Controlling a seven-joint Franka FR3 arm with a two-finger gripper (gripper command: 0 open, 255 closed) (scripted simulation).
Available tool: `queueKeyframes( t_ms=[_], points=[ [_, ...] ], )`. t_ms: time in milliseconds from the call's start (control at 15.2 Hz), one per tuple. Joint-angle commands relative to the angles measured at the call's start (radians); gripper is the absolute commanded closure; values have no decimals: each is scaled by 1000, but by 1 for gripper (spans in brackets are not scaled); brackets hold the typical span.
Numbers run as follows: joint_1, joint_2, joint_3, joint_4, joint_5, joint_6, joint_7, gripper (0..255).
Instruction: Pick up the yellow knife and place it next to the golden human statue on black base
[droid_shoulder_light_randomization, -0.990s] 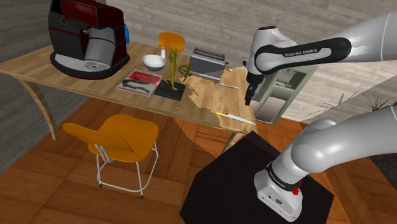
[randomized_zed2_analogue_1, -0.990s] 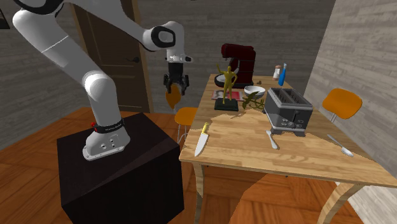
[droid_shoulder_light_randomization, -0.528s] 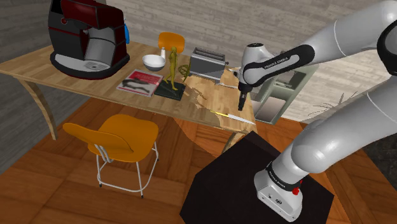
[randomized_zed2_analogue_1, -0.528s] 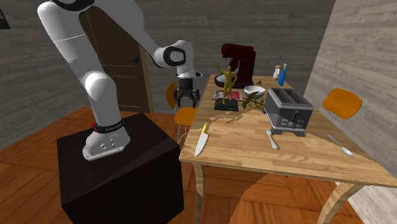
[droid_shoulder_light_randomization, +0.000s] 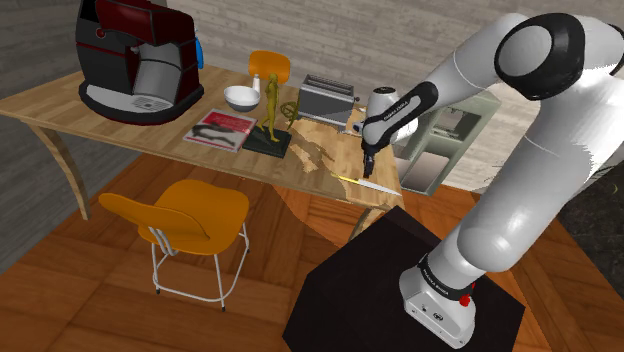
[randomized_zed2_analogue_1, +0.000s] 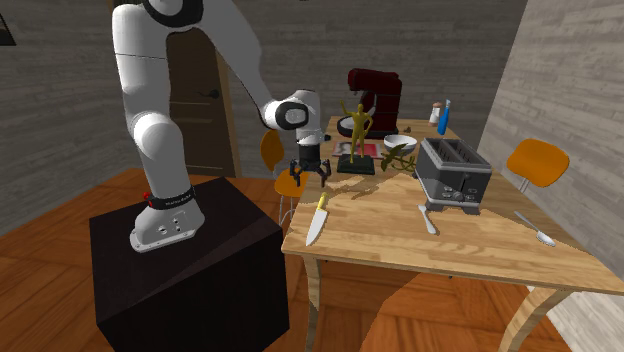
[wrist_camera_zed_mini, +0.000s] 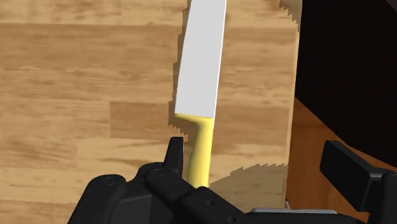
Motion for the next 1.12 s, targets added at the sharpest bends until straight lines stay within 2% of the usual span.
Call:
queueKeyframes(
  t_ms=[0,198,660,1056],
  points=[
    [-14,93,17,37,42,65,-74,0],
    [-51,209,58,101,91,128,-166,0],
    [-84,308,81,118,114,212,-181,0],
    [-86,317,83,120,115,219,-182,0]
  ],
)
